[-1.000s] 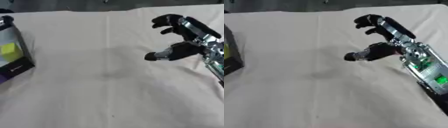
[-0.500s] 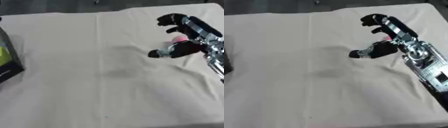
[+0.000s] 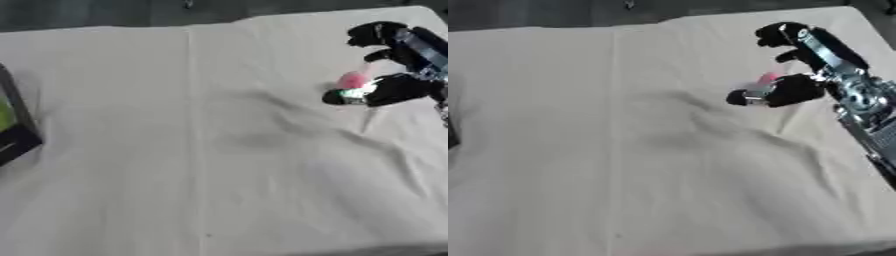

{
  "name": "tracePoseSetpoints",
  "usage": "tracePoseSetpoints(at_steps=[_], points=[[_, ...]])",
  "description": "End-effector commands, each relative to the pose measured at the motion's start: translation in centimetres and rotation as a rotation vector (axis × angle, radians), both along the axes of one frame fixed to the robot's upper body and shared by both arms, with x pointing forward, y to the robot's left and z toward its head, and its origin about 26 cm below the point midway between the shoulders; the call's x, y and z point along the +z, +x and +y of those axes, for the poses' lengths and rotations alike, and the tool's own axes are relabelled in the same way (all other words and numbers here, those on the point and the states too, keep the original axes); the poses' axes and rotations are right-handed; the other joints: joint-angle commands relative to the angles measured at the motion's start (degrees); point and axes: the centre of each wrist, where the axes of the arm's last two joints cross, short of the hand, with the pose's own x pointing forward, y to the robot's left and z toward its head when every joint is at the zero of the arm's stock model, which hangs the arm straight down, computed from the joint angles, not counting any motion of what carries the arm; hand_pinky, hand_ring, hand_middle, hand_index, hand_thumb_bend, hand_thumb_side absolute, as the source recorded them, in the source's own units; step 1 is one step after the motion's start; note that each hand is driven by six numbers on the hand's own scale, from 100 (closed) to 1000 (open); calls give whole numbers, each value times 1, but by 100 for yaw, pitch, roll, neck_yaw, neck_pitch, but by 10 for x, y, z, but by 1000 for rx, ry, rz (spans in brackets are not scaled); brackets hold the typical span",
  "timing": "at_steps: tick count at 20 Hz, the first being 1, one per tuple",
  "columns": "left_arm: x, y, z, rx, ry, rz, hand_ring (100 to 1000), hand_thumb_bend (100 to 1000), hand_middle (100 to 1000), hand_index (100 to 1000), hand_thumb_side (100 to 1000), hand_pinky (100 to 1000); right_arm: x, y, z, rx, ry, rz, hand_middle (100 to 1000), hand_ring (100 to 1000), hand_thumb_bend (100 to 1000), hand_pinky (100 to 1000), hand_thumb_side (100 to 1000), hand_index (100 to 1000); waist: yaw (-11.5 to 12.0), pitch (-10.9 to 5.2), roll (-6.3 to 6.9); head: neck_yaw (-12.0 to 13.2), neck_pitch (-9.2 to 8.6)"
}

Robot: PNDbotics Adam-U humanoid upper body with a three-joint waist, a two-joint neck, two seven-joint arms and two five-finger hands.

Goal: Pick up the objects with one hand, pass them to the other hand, and then place them into the box on the other side of the table.

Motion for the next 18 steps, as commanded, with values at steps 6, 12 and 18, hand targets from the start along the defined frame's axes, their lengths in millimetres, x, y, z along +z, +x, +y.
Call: tracePoseSetpoints(at_steps=[6, 12, 18], points=[[19, -6, 5, 8, 13, -44, 741, 869, 786, 734, 461, 754, 26, 5, -39, -3, -97, 100, 768, 900, 802, 820, 207, 831, 98, -203, 66, -65, -72], [23, -6, 1, 1, 7, -50, 741, 871, 785, 731, 460, 754, 29, 12, -63, -4, -91, 172, 758, 896, 769, 818, 177, 816, 213, -115, 59, -123, -130], [26, -6, -1, -1, -2, -57, 741, 872, 785, 730, 459, 753, 28, 15, -81, -25, -74, 207, 758, 896, 710, 822, 119, 813, 285, -37, 66, -219, -177]])
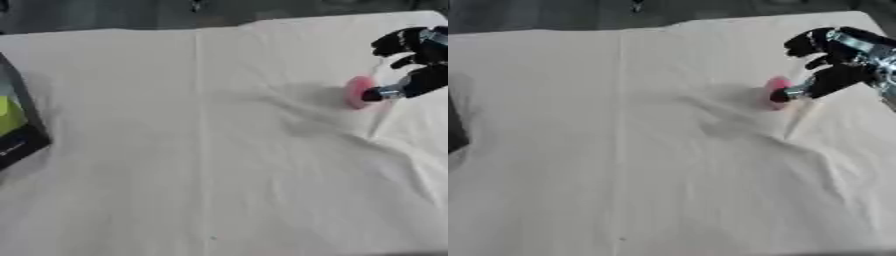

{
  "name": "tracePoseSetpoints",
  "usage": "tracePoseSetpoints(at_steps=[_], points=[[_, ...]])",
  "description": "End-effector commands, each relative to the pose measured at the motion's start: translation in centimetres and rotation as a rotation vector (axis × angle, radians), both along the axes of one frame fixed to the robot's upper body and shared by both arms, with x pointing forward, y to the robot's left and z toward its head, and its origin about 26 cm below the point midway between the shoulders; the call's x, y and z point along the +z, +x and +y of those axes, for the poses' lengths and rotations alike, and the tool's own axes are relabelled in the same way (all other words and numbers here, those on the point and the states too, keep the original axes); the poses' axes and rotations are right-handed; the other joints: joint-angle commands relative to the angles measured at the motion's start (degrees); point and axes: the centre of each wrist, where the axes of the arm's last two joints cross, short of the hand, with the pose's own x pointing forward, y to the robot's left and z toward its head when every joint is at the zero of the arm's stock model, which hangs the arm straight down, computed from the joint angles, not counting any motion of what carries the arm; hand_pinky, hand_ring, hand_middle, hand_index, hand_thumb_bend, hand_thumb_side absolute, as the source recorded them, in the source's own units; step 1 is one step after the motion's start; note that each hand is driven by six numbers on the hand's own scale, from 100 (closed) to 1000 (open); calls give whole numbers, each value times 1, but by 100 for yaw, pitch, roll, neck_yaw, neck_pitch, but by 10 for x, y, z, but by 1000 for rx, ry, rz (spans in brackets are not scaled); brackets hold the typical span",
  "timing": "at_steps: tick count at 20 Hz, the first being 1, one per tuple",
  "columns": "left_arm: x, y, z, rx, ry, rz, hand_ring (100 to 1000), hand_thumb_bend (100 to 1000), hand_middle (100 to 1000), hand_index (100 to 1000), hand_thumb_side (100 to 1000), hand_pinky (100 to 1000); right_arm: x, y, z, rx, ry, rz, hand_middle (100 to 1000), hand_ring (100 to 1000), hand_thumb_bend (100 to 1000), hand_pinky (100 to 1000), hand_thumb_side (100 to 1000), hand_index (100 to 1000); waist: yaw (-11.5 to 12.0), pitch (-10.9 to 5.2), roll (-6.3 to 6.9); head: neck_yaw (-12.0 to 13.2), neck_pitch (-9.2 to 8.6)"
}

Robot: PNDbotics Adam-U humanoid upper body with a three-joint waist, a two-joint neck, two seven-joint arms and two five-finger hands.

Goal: Pick up the objects with one hand, pass them to the other hand, and then place them into the box on the other side of the table.

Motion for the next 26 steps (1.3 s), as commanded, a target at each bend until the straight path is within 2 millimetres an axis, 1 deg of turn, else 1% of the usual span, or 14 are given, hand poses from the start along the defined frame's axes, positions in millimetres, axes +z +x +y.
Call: tracePoseSetpoints(at_steps=[1, 5, 9, 16, 26], points=[[20, -5, 3, 3, 4, -51, 741, 872, 785, 730, 459, 753, 18, -4, -12, -30, -39, -17, 759, 895, 701, 822, 110, 813, 26, -35, 68, -104, -83], [22, -6, 1, -1, -4, -59, 740, 873, 784, 728, 458, 752, 16, -3, -22, -74, -56, -2, 761, 892, 674, 825, 100, 811, 60, 1, 82, -226, -120], [22, -7, 1, -2, -14, -65, 739, 874, 783, 728, 457, 750, 12, -2, -28, -99, -63, 12, 760, 889, 665, 825, 109, 809, 71, 28, 96, -288, -145], [23, -8, -2, -9, -20, -70, 739, 874, 783, 727, 457, 750, 8, 0, -31, -120, -65, 22, 757, 886, 654, 827, 117, 805, 136, 79, 106, -324, -178], [27, -8, -4, -17, -27, -79, 740, 874, 784, 725, 457, 750, -2, 2, -40, -156, -62, 40, 754, 884, 646, 827, 107, 801, 247, 209, 100, -341, -261]])
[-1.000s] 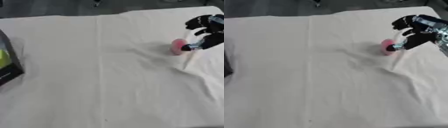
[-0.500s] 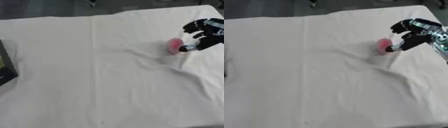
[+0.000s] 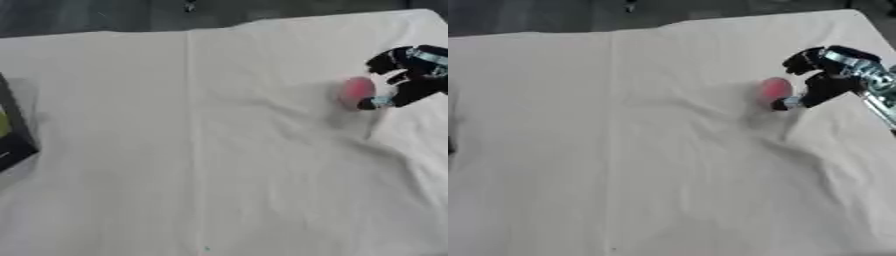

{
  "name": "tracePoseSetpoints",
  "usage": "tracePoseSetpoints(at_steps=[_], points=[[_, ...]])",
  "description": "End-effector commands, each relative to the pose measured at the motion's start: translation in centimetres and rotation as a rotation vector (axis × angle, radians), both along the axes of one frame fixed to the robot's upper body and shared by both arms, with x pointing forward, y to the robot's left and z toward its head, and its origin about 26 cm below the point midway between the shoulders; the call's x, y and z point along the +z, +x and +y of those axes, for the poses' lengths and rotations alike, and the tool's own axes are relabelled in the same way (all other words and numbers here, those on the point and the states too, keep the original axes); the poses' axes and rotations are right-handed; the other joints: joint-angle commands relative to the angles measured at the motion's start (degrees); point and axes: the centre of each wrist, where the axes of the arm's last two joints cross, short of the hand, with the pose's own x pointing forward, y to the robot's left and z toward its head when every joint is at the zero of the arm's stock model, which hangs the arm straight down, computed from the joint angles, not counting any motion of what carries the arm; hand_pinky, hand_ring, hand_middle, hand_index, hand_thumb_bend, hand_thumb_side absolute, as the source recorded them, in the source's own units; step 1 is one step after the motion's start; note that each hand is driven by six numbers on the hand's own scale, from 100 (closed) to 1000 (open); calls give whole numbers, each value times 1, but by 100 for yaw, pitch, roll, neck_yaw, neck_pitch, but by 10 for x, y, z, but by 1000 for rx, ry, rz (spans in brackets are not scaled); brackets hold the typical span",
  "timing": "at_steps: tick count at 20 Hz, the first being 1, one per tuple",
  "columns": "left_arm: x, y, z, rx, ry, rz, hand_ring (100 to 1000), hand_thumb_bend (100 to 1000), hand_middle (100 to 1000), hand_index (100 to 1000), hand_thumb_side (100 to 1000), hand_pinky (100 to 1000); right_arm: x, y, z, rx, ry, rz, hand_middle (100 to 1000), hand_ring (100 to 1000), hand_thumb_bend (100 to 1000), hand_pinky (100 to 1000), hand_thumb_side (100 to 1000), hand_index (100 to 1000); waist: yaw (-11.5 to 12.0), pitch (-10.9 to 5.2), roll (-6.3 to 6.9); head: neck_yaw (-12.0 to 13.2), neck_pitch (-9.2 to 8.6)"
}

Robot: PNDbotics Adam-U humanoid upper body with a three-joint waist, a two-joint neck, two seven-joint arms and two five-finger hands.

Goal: Pick up the objects with one hand, pass them to the other hand, and then place them into the box on the other side of the table.

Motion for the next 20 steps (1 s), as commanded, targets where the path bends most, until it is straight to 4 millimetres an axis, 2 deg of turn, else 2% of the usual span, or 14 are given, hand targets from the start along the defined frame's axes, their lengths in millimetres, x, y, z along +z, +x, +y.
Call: tracePoseSetpoints(at_steps=[1, 3, 5, 7, 20], points=[[18, -4, 6, 11, 0, -46, 740, 874, 784, 725, 456, 750, 12, -2, -5, -21, -37, -23, 754, 883, 646, 828, 103, 801, 17, 3, 52, -19, -95], [19, -5, 5, 10, -3, -49, 740, 874, 784, 724, 456, 750, 11, -2, -7, -27, -42, -19, 753, 882, 642, 828, 102, 800, 30, 26, 55, -27, -103], [20, -5, 5, 10, -5, -53, 740, 874, 784, 724, 457, 750, 10, -3, -8, -41, -48, -20, 751, 881, 611, 829, 176, 796, 44, 49, 60, -42, -103], [20, -5, 5, 10, -6, -56, 740, 874, 784, 724, 456, 750, 8, -3, -9, -54, -55, -23, 749, 879, 608, 828, 176, 794, 56, 77, 63, -62, -99], [21, -6, 6, 11, -15, -57, 740, 872, 781, 723, 456, 755, 2, -4, -15, -107, -71, -36, 672, 846, 543, 817, 100, 748, 86, 192, 99, -98, -159]])
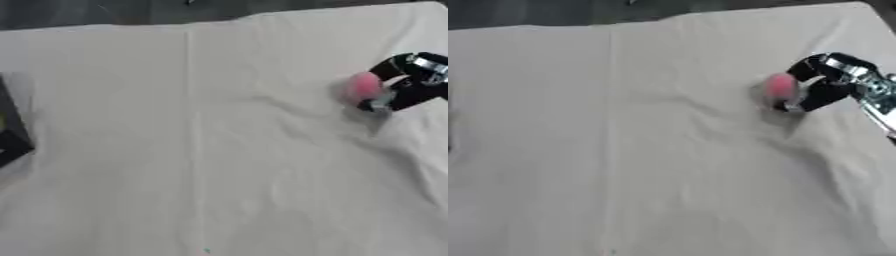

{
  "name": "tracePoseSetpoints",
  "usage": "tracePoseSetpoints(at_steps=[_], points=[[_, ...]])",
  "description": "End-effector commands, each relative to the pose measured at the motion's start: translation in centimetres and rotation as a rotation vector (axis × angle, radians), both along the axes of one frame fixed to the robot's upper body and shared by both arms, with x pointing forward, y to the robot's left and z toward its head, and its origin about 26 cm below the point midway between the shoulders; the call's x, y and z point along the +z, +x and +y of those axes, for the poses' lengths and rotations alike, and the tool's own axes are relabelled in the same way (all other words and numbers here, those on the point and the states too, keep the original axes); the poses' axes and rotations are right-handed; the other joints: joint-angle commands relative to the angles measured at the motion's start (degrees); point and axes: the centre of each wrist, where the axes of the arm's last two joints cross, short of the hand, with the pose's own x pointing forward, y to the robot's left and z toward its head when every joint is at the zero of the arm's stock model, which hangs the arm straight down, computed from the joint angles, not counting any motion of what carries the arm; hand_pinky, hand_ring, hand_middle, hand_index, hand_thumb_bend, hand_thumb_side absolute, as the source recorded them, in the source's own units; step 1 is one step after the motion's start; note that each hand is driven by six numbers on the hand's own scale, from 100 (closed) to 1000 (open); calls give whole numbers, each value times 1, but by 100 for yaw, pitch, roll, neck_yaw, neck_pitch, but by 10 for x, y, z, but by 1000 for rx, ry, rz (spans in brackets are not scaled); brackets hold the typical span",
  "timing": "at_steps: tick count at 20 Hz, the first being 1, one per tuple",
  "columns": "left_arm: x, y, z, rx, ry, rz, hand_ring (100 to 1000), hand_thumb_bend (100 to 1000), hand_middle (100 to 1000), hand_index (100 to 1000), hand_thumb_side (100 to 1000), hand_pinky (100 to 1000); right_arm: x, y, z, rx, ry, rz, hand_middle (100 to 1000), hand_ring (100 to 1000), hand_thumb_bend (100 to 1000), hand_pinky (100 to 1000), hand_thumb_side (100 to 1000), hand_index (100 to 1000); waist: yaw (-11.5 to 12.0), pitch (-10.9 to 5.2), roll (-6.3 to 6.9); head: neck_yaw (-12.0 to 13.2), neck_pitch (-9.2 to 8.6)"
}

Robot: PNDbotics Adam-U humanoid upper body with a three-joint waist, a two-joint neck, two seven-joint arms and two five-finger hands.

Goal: Pick up the objects with one hand, pass them to the other hand, and then place them into the box on the other side of the table.

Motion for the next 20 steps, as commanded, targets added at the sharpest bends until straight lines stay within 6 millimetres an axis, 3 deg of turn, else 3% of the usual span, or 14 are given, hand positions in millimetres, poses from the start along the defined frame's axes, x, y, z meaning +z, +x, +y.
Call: tracePoseSetpoints(at_steps=[1, 5, 9, 12, 15, 20], points=[[17, -5, 7, 14, 4, -46, 740, 872, 781, 723, 456, 755, 10, -3, -6, -32, -35, -21, 666, 844, 538, 816, 100, 743, 19, 14, 85, -27, -91], [16, -5, 8, 16, 1, -42, 740, 872, 780, 723, 456, 756, 8, -3, -8, -56, -31, -48, 597, 814, 485, 800, 100, 658, 14, 22, 93, -32, -95], [15, -5, 8, 18, 0, -39, 740, 872, 779, 722, 456, 756, 8, -3, -8, -98, -7, -97, 482, 755, 402, 771, 100, 472, 4, 14, 98, -34, -70], [15, -5, 8, 19, -1, -37, 740, 870, 778, 722, 456, 756, 7, -3, -6, -131, 39, -115, 447, 738, 376, 755, 100, 403, 1, 4, 100, -30, -56], [14, -5, 9, 21, -1, -34, 740, 870, 778, 723, 456, 756, 6, -4, -3, -122, 63, -109, 438, 731, 360, 746, 100, 384, -6, -15, 95, -22, -30], [10, -5, 13, 32, 1, -24, 739, 870, 776, 721, 461, 755, 11, -7, 3, -72, 57, -109, 446, 733, 318, 747, 100, 442, -51, -87, 82, 23, 42]])
